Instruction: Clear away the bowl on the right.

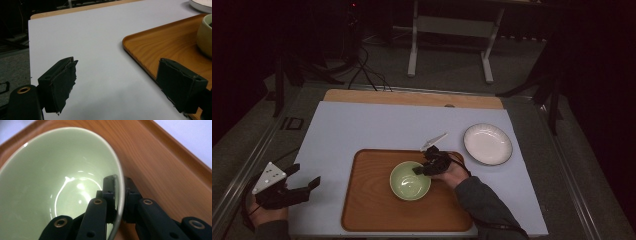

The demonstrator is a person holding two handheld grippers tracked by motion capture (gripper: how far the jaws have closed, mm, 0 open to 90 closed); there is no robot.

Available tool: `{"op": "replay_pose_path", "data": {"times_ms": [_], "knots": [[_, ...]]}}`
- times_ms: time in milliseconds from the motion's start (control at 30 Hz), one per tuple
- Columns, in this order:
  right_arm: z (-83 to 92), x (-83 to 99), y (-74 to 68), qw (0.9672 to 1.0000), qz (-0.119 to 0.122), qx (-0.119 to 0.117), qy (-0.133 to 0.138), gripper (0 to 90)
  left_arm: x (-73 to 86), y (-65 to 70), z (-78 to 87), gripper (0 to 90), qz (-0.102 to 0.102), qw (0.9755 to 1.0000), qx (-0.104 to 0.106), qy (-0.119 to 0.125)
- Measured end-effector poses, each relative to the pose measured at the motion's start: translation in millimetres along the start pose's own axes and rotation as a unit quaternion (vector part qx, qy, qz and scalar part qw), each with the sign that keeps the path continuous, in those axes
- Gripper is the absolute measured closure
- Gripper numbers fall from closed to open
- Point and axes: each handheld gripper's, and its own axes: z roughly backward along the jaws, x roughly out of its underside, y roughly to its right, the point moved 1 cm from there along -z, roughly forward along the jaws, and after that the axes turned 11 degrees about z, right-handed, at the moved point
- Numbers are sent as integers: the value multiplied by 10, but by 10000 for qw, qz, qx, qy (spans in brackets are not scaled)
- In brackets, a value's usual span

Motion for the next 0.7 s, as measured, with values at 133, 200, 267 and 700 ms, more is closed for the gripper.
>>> {"op": "replay_pose_path", "data": {"times_ms": [133,200,267,700], "knots": [[-7,23,26,9999,-45,-64,77,793,1,1,1,158,2,10000,1,2],[-1,29,30,10000,10,-17,42,753,0,2,1,158,-5,10000,-1,-2],[17,29,29,10000,30,32,29,733,0,3,1,157,-1,10000,-5,-3],[279,-10,20,9997,147,109,167,710,1,2,5,158,5,10000,-13,5]]}}
